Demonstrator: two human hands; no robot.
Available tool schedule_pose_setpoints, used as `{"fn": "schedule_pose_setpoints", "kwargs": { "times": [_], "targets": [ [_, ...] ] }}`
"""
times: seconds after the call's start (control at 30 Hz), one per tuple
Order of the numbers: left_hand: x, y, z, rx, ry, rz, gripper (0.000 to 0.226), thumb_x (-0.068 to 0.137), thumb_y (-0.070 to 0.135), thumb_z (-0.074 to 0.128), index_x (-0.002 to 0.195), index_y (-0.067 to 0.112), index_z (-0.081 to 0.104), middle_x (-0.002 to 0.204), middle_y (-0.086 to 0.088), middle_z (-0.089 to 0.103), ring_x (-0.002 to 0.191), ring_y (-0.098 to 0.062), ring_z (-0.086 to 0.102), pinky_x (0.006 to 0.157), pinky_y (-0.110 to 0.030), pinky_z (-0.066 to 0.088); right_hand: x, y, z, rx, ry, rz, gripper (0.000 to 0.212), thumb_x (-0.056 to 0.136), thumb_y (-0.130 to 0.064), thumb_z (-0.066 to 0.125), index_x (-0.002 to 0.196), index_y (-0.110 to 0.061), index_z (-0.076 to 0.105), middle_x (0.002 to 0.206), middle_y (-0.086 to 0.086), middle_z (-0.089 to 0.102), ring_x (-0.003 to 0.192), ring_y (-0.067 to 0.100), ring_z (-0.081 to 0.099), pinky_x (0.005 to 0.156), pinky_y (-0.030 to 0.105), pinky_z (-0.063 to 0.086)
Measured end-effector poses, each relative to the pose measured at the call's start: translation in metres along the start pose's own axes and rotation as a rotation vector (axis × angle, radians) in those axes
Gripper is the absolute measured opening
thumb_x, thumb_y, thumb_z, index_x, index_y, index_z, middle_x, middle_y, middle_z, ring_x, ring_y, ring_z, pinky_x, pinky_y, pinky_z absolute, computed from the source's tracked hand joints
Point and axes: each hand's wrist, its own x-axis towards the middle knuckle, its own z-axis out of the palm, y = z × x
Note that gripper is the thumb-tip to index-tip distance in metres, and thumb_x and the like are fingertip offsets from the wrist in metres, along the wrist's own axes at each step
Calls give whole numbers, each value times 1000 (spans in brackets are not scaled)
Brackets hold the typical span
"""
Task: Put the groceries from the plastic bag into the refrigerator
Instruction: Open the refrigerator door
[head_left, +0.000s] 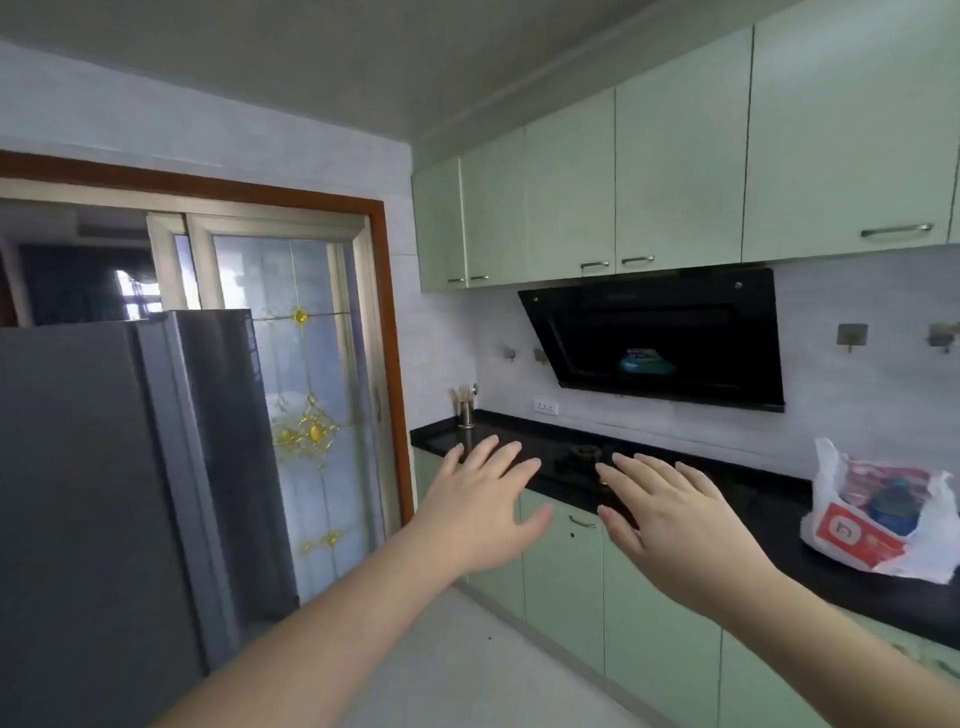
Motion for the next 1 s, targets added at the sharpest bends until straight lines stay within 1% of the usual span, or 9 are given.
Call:
{"fn": "schedule_pose_setpoints", "kwargs": {
  "times": [0.13,0.27,0.4,0.5,0.57,0.73,0.8,0.9,1.0],
  "targets": [
    [38,19,16,49,11,-19,64,97,62,19,153,34,15,164,4,7,150,-17,-3,121,-48,-1,11,47,23,25,21,58,86,77,-60,-12,152,-32,19,160,-10,17,147,11,11,119,36,9],
    [57,33,31,121,25,-1,68,93,66,11,153,36,15,164,6,7,150,-17,-5,121,-48,-2,30,72,38,39,0,70,63,95,-56,12,152,-30,18,161,-8,16,147,12,11,119,38,8],
    [66,35,47,170,37,-12,79,82,68,-4,153,36,12,164,5,7,150,-18,-3,119,-47,-5,45,69,60,57,-4,97,85,78,-59,-7,152,-29,21,160,-6,22,147,15,15,118,42,7],
    [70,26,57,184,25,-47,83,79,66,-9,153,36,11,164,4,9,150,-18,0,119,-48,-4,62,64,79,75,-6,118,88,76,-57,-10,152,-26,21,160,-4,22,148,18,12,118,43,6],
    [76,13,67,170,-4,-68,83,79,65,-7,153,35,16,163,2,17,150,-20,8,119,-49,2,77,58,93,86,-12,102,86,78,-57,-6,152,-25,23,160,-1,22,148,19,11,118,43,6],
    [92,-44,100,167,-14,-145,62,90,56,26,135,25,56,138,-6,57,131,-30,50,106,-55,37,121,32,128,112,-60,45,62,97,-54,19,152,-24,20,161,-1,17,149,20,7,119,41,5],
    [95,-72,111,161,9,-160,65,91,57,23,139,26,52,145,-6,51,137,-30,43,111,-54,31,142,16,142,97,-78,9,61,98,-53,20,152,-25,19,162,-1,15,149,20,5,119,41,3],
    [101,-120,127,152,11,-194,79,85,63,-1,153,32,23,163,0,16,150,-25,7,120,-49,0,174,-14,163,109,-128,-46,60,99,-52,22,152,-25,17,162,-1,13,149,20,3,119,40,1],
    [106,-164,141,141,27,-239,82,83,64,-5,154,32,18,164,1,8,151,-24,-2,119,-47,-7,205,-41,184,92,-146,-102,61,98,-53,18,152,-26,18,161,-1,15,149,20,5,119,40,3]
  ]
}}
